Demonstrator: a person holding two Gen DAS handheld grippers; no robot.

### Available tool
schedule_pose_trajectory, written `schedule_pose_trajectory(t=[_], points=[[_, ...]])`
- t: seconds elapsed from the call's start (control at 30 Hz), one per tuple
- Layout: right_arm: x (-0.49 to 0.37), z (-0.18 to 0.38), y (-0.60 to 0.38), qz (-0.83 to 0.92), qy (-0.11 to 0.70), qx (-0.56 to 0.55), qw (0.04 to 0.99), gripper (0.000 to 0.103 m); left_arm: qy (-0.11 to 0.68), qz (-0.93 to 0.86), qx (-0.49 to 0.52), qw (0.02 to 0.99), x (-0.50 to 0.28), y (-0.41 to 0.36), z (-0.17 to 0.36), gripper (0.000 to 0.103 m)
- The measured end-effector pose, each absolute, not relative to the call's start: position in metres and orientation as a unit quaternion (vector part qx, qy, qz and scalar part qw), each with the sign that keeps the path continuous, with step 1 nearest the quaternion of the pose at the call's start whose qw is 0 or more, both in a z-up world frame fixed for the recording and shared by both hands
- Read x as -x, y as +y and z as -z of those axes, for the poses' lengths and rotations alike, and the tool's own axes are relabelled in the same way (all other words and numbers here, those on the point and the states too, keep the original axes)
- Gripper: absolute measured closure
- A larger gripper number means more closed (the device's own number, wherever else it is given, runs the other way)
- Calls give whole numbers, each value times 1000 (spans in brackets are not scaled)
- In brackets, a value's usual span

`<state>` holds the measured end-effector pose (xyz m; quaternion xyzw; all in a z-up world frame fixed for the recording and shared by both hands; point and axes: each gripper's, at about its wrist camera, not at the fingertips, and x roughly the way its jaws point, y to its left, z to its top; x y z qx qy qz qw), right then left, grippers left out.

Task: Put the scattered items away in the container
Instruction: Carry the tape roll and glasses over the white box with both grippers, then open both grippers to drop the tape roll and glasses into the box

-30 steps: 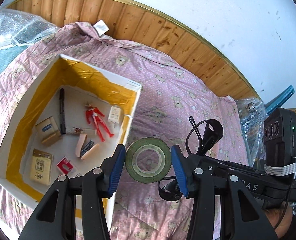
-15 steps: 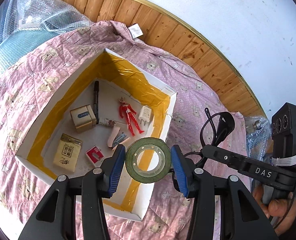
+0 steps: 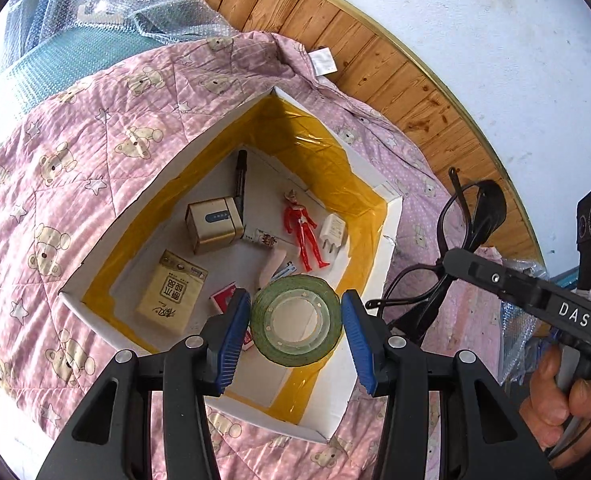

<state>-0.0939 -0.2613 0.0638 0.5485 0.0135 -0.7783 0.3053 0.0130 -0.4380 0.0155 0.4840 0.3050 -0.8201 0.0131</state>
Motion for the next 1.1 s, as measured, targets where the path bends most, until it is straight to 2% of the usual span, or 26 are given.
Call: schedule_pose_trajectory(t=[0.9,0.97,1.0,1.03,1.1], points=[[151,-46,-316,763,90,-542,340,85,310,805,-505,41,38,-453,19,54],[156,-44,-323,765,91,-531,352,75,316,803,-504,37,45,-454,26,54],[159,-43,-326,766,92,-525,358,66,319,799,-508,38,48,-455,32,53],[162,-40,-326,767,89,-527,356,49,323,796,-511,39,51,-456,37,49],[167,-35,-326,766,81,-532,351,47,334,785,-520,41,53,-460,46,45]])
